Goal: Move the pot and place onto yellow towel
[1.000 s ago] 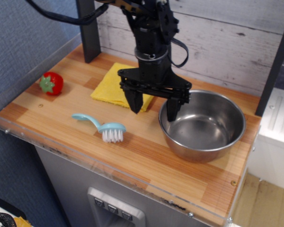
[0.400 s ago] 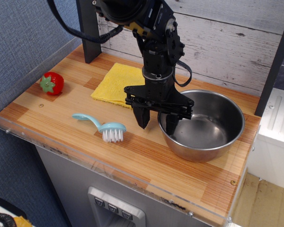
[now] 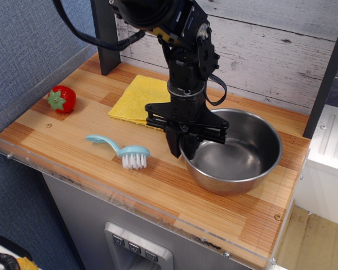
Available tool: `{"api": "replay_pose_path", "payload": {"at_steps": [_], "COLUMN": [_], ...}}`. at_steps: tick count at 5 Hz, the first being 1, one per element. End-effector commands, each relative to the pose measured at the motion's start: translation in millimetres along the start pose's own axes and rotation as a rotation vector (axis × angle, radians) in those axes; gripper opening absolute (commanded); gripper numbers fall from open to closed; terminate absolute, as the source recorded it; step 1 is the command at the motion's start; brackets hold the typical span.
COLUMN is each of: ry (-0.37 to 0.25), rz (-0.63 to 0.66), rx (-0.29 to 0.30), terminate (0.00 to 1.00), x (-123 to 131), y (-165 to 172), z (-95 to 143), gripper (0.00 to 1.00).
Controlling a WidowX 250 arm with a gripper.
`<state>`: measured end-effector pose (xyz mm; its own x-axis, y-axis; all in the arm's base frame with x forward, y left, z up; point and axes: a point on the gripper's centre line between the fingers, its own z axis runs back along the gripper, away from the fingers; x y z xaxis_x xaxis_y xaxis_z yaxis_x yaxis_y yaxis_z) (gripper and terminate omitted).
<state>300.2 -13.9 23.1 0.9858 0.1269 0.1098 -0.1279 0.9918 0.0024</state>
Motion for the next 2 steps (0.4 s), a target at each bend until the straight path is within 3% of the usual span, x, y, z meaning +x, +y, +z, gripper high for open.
{"api": "replay_pose_path", "payload": {"at_steps": [1,2], "ry": [-0.106,-0.138], "rz": [-0.014,-0.013], "rx": [-0.046,-0.064], "terminate": [0.0,0.0], "x": [8.1,11.5], "y": [-7.5,-5.2], "z": [48.1,76.9], "gripper": [0.0,0.0]}}
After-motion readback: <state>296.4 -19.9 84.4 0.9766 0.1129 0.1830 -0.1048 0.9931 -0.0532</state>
